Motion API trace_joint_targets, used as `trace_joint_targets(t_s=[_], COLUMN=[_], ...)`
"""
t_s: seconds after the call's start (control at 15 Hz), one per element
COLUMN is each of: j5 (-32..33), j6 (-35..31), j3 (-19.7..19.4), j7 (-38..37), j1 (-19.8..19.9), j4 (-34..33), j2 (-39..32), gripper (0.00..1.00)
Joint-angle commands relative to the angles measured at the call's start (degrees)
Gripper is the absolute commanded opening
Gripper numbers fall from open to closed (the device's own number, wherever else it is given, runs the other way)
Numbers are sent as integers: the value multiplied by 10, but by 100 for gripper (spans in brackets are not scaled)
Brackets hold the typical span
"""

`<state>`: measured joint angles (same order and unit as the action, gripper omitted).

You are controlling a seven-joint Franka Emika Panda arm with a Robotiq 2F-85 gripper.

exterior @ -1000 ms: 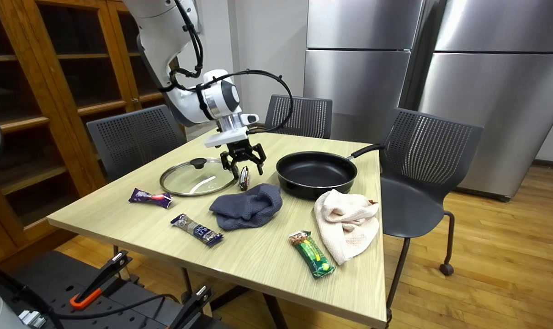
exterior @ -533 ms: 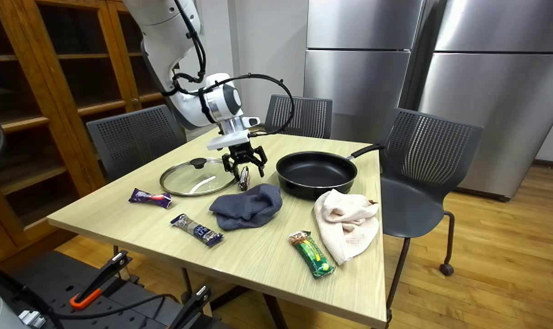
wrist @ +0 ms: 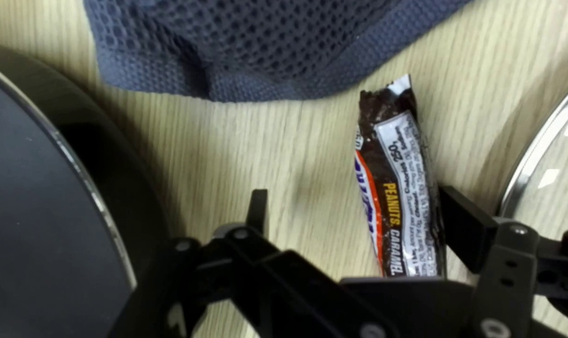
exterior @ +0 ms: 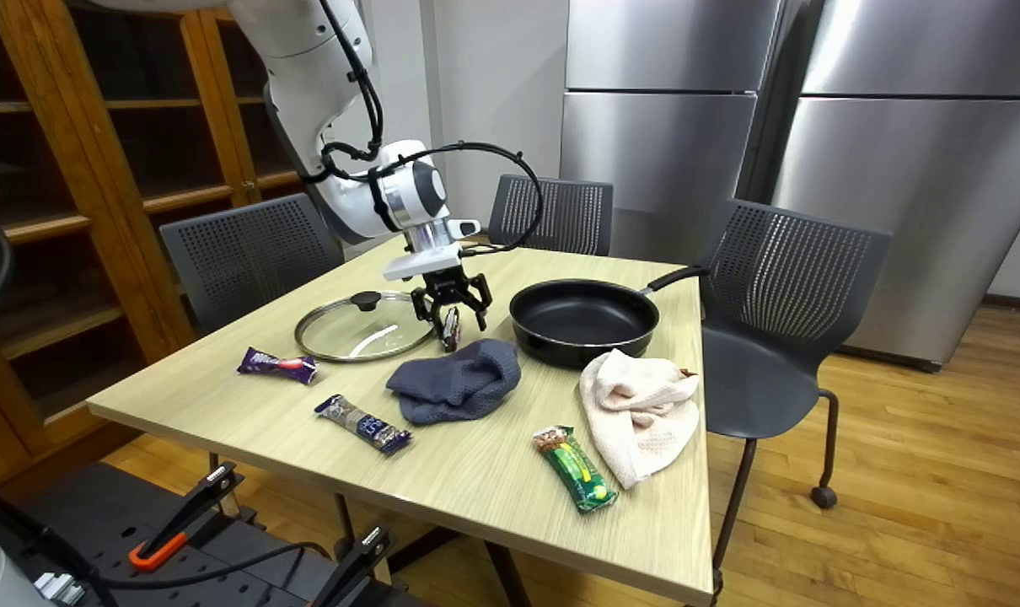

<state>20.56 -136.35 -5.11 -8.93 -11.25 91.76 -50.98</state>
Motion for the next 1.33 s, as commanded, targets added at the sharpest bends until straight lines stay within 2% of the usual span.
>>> trace_joint_targets(t_s=[0.0, 0.47, 0.53, 1.27], j5=[-10, -15, -19, -68], j6=[1, 0, 1, -22], j3=[5, 7, 9, 1], j7=[21, 21, 22, 9], j1=[6, 9, 11, 51], j4=[-19, -20, -19, 23], j2=[-9, -7, -4, 106], gripper=[56, 3, 0, 3])
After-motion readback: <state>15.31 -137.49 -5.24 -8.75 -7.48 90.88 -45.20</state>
